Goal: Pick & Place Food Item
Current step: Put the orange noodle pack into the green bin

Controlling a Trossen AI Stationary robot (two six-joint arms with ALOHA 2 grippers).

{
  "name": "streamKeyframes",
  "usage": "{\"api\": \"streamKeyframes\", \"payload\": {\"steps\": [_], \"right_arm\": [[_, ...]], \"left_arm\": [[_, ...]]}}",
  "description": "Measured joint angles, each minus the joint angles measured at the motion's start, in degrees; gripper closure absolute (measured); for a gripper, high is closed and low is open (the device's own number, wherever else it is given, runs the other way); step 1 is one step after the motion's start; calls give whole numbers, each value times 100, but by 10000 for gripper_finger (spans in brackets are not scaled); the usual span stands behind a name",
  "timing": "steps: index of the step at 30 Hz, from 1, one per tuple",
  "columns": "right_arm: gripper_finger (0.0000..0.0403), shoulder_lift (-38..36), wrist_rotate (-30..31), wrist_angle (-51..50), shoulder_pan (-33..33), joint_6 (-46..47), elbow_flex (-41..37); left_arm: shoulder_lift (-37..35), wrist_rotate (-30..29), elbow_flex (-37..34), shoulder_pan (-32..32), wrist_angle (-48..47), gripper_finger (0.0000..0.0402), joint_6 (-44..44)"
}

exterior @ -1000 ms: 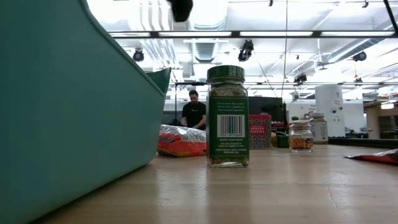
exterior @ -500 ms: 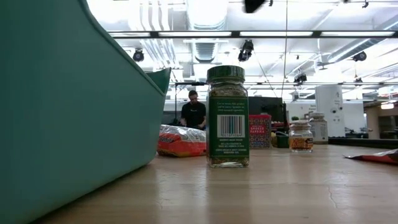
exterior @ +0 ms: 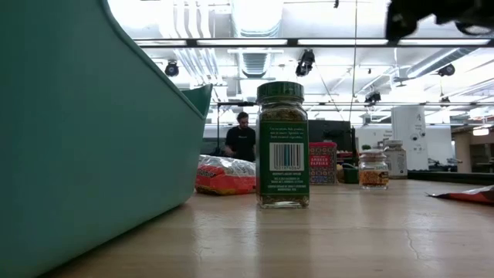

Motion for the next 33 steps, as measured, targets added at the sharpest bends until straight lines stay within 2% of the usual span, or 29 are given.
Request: {"api": "streamKeyframes", "payload": {"steps": [5, 9, 11, 17, 26, 33], "right_arm": [[261, -956, 0, -13, 0, -89, -559], [261, -1313, 50, -185, -2, -101, -640], [261, -1429, 141, -586, -3, -98, -563], [261, -1549, 140, -1745, 0, 98, -202], [261, -1518, 138, -2015, 0, -45, 301], [261, -1520, 136, -2068, 0, 1171, 355]], "left_arm": [[0, 1, 0, 1, -1, 401, 0], [0, 1, 0, 0, 1, 401, 0], [0, -1, 0, 0, 0, 401, 0], [-2, 1, 0, -1, 1, 401, 0], [-2, 0, 0, 1, 1, 401, 0], [-2, 1, 0, 1, 1, 401, 0]]}}
